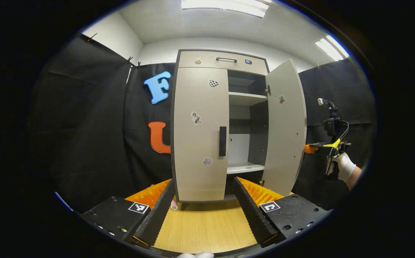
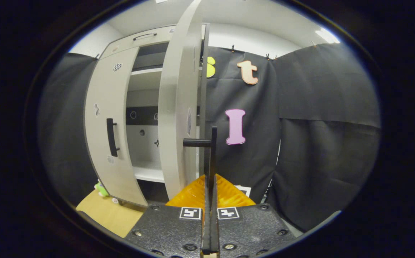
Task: Open the right door of the double-door shoe cabinet with the right hand, and open the left door with the left hand.
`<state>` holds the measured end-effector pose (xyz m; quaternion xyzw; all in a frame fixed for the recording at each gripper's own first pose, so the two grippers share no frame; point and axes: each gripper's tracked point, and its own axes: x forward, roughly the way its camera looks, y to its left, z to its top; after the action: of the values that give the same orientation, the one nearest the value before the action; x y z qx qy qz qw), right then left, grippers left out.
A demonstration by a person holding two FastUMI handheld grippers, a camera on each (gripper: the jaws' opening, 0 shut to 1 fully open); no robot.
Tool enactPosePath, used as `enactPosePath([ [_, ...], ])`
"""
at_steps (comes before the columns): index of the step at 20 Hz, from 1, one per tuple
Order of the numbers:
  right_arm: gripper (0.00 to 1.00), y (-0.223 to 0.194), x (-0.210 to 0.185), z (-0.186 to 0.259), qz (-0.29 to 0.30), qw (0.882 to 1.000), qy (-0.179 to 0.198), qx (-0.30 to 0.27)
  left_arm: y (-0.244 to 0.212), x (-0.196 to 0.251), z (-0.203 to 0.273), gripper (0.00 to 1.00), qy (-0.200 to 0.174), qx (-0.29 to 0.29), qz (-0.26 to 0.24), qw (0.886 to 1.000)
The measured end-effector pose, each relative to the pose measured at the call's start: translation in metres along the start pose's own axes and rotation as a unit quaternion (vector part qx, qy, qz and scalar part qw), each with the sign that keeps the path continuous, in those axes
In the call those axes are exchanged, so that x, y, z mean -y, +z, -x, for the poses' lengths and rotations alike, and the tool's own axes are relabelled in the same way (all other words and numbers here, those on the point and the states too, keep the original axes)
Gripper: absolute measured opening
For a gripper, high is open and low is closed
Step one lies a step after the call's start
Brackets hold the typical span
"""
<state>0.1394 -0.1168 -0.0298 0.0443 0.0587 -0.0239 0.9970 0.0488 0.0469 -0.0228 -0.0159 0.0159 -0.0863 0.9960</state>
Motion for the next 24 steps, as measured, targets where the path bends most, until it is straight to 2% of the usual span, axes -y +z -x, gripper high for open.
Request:
enactPosePath([
  [2, 0.04, -0.001, 0.001, -0.001, -0.018, 1.000, 0.011, -0.002, -0.001, 0.000, -0.006, 0.96, -0.002, -0.001, 0.000, 1.000],
  [4, 0.04, 0.000, 0.002, -0.001, -0.003, 1.000, 0.010, 0.000, -0.001, -0.001, -0.007, 0.96, -0.004, -0.002, 0.001, 1.000],
  [10, 0.04, 0.001, 0.002, -0.001, -0.008, 1.000, 0.013, -0.005, 0.004, 0.005, -0.013, 0.96, -0.012, 0.000, 0.004, 1.000],
  [12, 0.01, 0.004, 0.002, 0.003, -0.007, 1.000, 0.009, -0.004, 0.003, 0.005, -0.014, 0.96, -0.012, 0.000, 0.002, 1.000],
  [14, 0.04, 0.011, 0.001, 0.009, -0.005, 1.000, 0.009, 0.004, 0.001, 0.002, -0.016, 0.96, -0.009, 0.001, 0.000, 1.000],
  [19, 0.06, 0.023, 0.009, 0.036, -0.002, 1.000, -0.026, 0.011, 0.001, -0.005, -0.017, 0.96, -0.001, 0.002, 0.005, 1.000],
  [21, 0.13, 0.030, 0.002, 0.051, -0.003, 0.999, -0.032, 0.013, -0.002, -0.008, -0.019, 0.96, -0.001, 0.000, 0.009, 1.000],
  [22, 0.21, 0.034, -0.004, 0.058, -0.003, 0.999, -0.029, 0.017, -0.003, -0.010, -0.020, 0.96, 0.003, 0.000, 0.007, 1.000],
  [23, 0.36, 0.037, -0.011, 0.066, -0.002, 0.999, -0.026, 0.019, -0.002, -0.014, -0.021, 0.96, 0.008, 0.001, 0.004, 1.000],
  [24, 0.44, 0.038, -0.020, 0.072, -0.001, 1.000, -0.017, 0.022, -0.001, -0.016, -0.023, 0.96, 0.011, 0.001, 0.001, 1.000],
])
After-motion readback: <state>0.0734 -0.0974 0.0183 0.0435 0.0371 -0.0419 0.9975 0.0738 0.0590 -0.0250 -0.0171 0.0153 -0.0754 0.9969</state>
